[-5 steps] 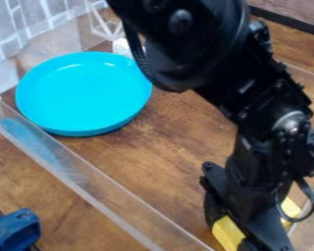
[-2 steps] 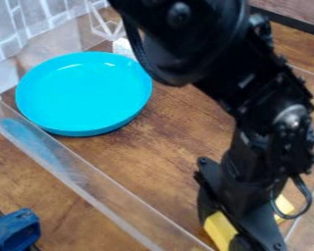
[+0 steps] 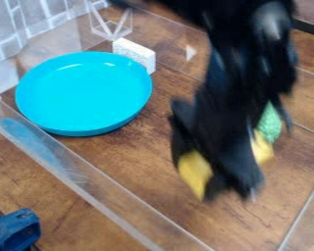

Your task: Put the yellow brick in the blue tray

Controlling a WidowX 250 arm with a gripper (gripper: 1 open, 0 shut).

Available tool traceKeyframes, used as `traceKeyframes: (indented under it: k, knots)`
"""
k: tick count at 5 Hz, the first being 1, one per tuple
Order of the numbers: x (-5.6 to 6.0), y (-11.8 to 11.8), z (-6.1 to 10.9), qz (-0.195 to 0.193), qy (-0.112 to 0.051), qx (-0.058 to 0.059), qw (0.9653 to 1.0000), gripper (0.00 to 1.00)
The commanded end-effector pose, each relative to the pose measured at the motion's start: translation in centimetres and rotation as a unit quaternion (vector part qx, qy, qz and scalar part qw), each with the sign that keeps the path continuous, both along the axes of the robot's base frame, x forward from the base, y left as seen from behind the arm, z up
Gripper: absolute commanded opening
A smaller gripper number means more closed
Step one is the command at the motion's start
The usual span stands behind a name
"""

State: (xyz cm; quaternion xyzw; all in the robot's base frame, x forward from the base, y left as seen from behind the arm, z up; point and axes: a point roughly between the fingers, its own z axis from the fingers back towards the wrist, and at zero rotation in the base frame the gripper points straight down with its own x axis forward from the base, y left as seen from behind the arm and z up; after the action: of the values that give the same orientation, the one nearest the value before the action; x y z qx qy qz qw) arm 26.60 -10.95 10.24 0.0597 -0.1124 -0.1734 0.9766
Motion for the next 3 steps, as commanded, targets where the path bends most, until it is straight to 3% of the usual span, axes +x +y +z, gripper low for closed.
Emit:
traceKeyframes:
  k: [1,2,3]
  knots:
    - [0.9,4.4,4.9,0.047,-0.056,-0.004,0.9973,0.0]
    - [1.8,8.1,4.9,0.063,-0.062,-0.002,0.996,0.0]
    - [2.4,10.2,4.6,0.071,-0.061,0.001,0.9956,0.0]
